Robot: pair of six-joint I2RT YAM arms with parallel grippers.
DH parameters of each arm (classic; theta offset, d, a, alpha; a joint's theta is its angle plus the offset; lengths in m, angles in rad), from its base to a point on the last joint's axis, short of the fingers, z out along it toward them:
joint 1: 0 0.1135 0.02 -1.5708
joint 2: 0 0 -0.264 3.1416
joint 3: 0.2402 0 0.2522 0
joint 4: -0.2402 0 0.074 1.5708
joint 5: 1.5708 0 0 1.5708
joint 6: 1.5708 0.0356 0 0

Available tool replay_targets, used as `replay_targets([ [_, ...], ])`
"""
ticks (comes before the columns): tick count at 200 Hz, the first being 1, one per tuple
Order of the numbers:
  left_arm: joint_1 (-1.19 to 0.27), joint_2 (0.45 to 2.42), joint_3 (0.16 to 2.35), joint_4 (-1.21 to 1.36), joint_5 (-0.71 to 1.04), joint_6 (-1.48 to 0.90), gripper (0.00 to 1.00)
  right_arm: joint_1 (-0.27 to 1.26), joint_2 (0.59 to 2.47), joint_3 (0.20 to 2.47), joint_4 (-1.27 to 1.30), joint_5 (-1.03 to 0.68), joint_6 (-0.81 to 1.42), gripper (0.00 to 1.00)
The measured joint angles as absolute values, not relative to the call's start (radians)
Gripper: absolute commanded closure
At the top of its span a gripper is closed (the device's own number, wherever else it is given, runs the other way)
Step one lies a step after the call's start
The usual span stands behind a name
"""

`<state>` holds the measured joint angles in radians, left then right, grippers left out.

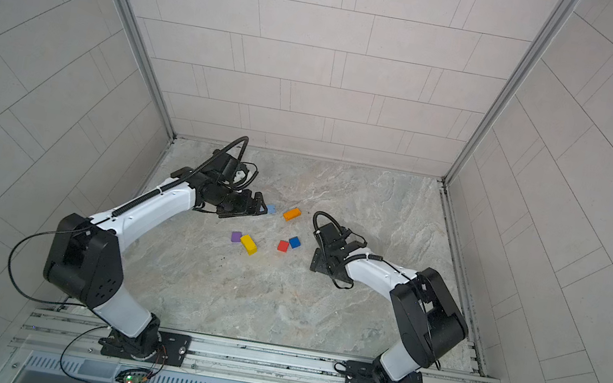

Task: Build the wood block tower
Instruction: 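Lower the right gripper onto the angled third wood block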

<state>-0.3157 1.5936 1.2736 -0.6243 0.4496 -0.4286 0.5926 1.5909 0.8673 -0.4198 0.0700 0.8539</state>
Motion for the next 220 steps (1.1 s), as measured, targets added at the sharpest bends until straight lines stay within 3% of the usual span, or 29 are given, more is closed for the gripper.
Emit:
replay_targets([
  [71, -0.311, 1.594, 1.273, -0.624, 0.449, -0.429, 0.06, 0.600, 1.637, 0.910, -0.421, 0.091, 0.857, 0.17],
  [100, -0.310, 1.594, 1.273, -0.624, 0.449, -0.429, 0.06, 0.605, 1.636, 0.910, -0.432, 0.092, 0.864, 0.07],
  [220, -0.308, 1.594, 1.272, -0.624, 0.453, -0.435, 0.06, 0.611, 1.515, 0.833, -0.501, 0.057, 0.810, 0.02],
])
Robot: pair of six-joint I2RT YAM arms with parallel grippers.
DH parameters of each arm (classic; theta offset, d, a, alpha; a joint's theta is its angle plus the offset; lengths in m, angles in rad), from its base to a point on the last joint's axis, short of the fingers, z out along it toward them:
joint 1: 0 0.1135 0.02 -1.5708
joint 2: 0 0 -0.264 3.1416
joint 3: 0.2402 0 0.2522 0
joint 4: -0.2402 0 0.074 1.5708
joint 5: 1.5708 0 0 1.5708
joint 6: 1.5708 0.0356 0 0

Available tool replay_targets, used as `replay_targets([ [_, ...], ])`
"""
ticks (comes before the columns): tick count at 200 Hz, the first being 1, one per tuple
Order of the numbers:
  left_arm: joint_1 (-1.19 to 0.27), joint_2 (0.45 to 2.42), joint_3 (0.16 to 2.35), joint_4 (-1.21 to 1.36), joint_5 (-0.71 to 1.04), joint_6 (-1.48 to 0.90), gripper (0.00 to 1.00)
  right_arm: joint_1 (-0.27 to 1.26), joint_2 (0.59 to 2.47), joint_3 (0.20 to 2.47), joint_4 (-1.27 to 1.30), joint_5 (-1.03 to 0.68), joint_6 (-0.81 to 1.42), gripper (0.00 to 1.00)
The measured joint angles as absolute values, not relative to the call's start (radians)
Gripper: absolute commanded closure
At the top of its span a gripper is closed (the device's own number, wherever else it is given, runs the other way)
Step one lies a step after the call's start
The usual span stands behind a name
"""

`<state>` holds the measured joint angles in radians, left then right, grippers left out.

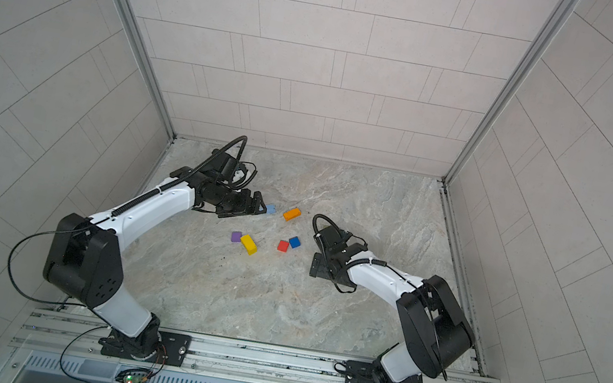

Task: Build the wood block tower
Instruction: 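Lower the right gripper onto the angled third wood block, then close the right gripper on the angled wood block and straighten it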

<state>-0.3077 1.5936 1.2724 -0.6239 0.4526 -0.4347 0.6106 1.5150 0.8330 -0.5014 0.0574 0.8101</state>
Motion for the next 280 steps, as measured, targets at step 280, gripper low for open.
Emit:
replay_targets([
  [280, -0.308, 1.594, 1.269, -0.624, 0.457, -0.437, 0.07, 0.508, 1.394, 0.814, -0.549, -0.002, 0.708, 0.03],
])
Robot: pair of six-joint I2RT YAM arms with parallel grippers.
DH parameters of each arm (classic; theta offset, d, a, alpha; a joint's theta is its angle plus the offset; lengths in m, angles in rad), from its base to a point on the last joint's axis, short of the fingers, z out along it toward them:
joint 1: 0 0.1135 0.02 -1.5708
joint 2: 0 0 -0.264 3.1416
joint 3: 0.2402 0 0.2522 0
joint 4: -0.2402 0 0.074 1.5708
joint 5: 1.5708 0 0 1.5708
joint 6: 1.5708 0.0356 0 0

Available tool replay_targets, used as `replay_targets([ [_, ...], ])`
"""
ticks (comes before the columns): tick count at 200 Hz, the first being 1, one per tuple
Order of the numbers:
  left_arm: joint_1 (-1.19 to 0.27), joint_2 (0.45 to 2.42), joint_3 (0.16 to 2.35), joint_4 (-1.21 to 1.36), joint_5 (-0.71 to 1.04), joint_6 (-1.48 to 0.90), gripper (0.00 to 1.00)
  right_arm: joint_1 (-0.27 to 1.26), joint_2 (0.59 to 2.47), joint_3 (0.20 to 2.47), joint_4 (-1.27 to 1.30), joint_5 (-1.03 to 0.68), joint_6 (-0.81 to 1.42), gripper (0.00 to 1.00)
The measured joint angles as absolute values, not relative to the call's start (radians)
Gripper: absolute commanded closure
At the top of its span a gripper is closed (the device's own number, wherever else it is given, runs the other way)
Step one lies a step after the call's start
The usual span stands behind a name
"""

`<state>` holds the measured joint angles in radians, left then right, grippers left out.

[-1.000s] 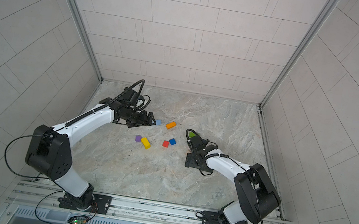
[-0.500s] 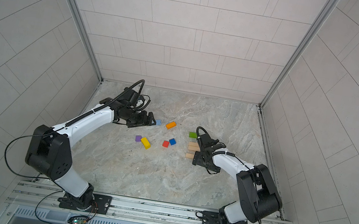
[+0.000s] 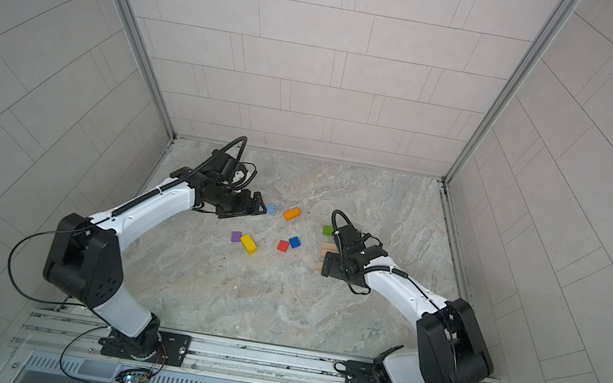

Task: Build the wood block tower
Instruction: 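Close the right gripper on the angled wood block and straighten it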

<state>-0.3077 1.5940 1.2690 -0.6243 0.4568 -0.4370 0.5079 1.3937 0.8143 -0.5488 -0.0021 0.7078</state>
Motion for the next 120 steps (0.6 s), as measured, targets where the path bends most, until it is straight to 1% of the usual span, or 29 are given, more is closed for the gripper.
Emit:
replay_targets([
  [57, -0.308, 1.594, 1.269, -0.625, 0.460, -0.436, 0.07, 0.565, 1.542, 0.902, -0.526, 0.007, 0.707, 0.03],
  [120, -0.308, 1.594, 1.269, -0.626, 0.461, -0.436, 0.07, 0.576, 1.632, 0.926, -0.508, 0.014, 0.709, 0.04],
])
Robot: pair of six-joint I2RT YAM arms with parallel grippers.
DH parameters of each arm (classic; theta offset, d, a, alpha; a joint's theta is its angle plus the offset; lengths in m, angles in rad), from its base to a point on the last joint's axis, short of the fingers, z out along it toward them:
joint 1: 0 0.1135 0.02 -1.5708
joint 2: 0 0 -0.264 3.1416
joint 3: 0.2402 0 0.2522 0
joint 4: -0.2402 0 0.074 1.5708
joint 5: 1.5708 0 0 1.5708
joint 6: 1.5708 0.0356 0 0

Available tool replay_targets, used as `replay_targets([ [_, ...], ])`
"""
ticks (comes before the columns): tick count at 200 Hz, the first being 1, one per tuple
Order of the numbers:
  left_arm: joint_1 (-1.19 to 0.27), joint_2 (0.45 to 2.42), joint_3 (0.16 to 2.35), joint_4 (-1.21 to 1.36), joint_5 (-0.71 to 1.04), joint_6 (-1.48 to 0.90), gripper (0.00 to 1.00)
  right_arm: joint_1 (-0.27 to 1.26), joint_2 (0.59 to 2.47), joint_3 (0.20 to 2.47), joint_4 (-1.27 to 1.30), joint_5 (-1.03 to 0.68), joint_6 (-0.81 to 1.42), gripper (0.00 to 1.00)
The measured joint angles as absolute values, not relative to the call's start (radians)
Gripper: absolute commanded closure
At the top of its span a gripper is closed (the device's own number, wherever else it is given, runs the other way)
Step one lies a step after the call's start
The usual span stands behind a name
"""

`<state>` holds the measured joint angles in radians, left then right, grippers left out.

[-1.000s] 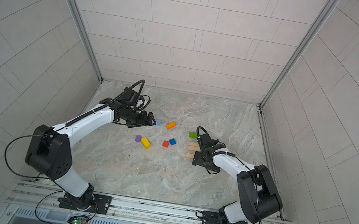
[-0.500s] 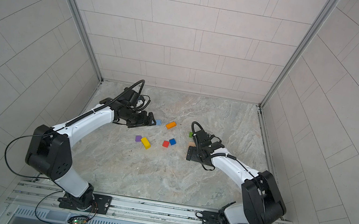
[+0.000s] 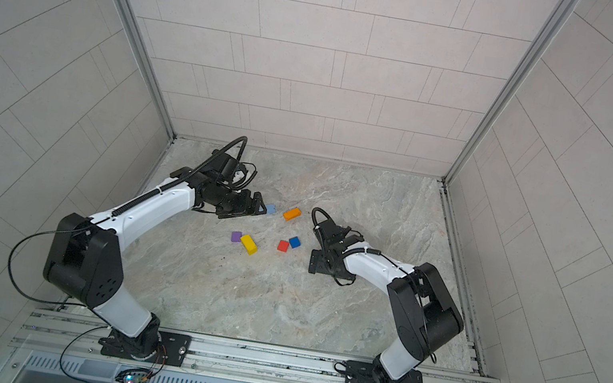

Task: Build the wood block tower
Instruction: 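Close the right gripper on the angled wood block and straighten it, then push the held wood block against the wood block pair with the right gripper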

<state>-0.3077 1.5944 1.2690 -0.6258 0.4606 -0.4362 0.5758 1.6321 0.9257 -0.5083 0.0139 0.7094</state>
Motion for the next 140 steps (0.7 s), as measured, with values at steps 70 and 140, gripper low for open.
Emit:
replay_targets([
  [70, -0.307, 1.594, 1.269, -0.626, 0.460, -0.436, 0.07, 0.583, 1.661, 0.950, -0.496, 0.032, 0.716, 0.18],
  [140, -0.303, 1.594, 1.269, -0.626, 0.460, -0.436, 0.07, 0.587, 1.661, 0.950, -0.493, 0.048, 0.724, 0.28],
])
